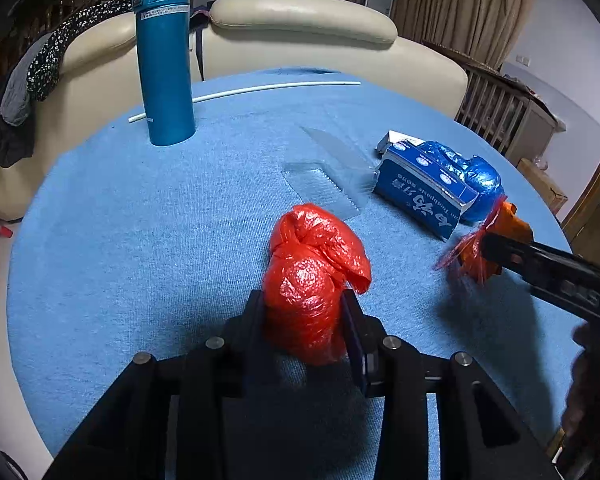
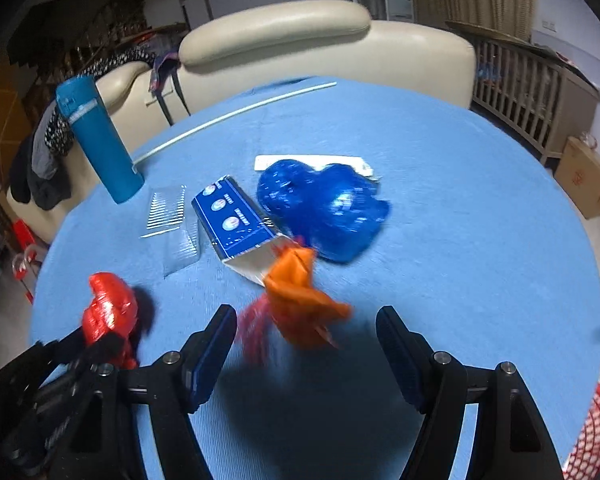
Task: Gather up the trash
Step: 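Grasp the red plastic bag with the left tool while the right tool grasps the orange bag, then carry the red bag and orange bag over the red basket with both tools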
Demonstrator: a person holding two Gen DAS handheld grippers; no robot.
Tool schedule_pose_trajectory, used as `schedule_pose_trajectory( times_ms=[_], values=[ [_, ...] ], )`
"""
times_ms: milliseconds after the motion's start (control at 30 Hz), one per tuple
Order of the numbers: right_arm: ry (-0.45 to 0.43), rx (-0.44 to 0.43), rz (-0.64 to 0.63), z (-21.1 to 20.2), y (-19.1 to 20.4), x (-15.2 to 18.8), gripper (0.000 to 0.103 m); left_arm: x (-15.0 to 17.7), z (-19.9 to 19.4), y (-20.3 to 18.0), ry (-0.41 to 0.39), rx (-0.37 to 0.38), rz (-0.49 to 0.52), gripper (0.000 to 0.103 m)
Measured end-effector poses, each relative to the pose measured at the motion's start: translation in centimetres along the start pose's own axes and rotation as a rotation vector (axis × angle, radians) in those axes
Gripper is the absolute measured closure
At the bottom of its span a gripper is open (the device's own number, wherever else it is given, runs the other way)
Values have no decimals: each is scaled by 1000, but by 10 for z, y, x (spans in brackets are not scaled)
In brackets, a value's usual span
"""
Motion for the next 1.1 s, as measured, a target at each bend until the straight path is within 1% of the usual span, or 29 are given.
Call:
schedule_pose_trajectory(
  times_ms=[33,67,100,133,367,467,567,667,867,1100],
  values=[
    [8,1,-6,7,2,-1,29,2,2,-1,1,4,-1,62],
    [13,-5,-7,10,3,-1,51,5,6,-1,16,15,-4,62],
    [31,-10,-13,15,4,-1,76,5,9,-3,28,17,-6,64],
    [41,-14,-18,18,4,-1,77,6,6,-4,24,5,-1,64],
    [25,-43,-18,5,6,10,77,10,-3,-10,23,-3,5,64],
    [12,-54,-11,-8,3,19,77,10,-1,-11,23,-5,3,65],
    [-5,-69,-13,-23,1,27,77,5,5,-10,27,-28,18,66],
    [-23,-87,-6,-39,-5,35,77,5,3,-11,38,-42,7,67],
    [-55,-113,18,-63,-17,47,77,4,-19,-23,24,-50,5,68],
    [-97,-136,53,-89,-35,59,77,7,-46,-49,4,-51,35,68]
  ],
)
Point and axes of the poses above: each gripper's, at about its wrist camera, not at the fingertips, and z roughly the way its jaws point, y to its left, x to its underside, the point moved 1 cm from there along z, roughly the way its jaws point, and after that the axes turned 6 degrees about z, right-handed, at the moved point
